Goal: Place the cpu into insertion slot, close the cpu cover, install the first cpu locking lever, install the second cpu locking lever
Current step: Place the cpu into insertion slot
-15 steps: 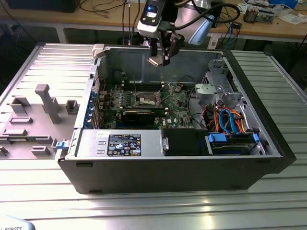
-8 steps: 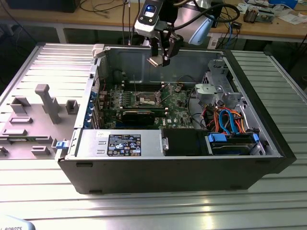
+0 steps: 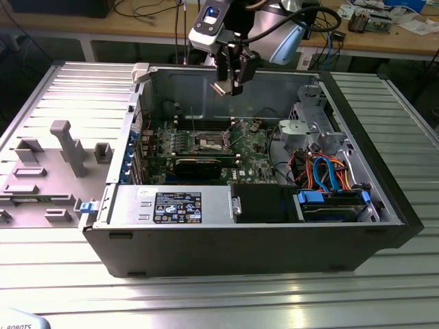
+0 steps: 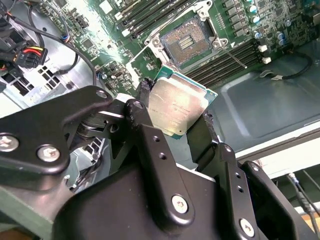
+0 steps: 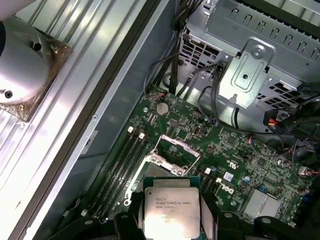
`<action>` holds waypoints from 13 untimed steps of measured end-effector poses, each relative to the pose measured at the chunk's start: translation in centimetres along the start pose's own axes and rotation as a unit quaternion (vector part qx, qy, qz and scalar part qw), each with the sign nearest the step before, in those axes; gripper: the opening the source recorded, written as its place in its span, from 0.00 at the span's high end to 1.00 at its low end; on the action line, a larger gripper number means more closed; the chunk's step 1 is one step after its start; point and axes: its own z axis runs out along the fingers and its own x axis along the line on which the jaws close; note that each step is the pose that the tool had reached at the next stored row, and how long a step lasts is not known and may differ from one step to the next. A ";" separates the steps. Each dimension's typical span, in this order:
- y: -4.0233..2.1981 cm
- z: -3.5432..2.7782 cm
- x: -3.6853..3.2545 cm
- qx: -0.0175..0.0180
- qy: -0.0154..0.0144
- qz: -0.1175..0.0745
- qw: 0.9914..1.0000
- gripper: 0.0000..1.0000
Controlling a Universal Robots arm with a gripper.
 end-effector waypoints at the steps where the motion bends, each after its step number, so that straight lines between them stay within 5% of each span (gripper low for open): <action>1: 0.00 0.01 0.00 0.000 0.000 0.003 1.000 0.45; 13: -0.01 0.09 0.00 -0.001 -0.004 0.043 0.999 0.45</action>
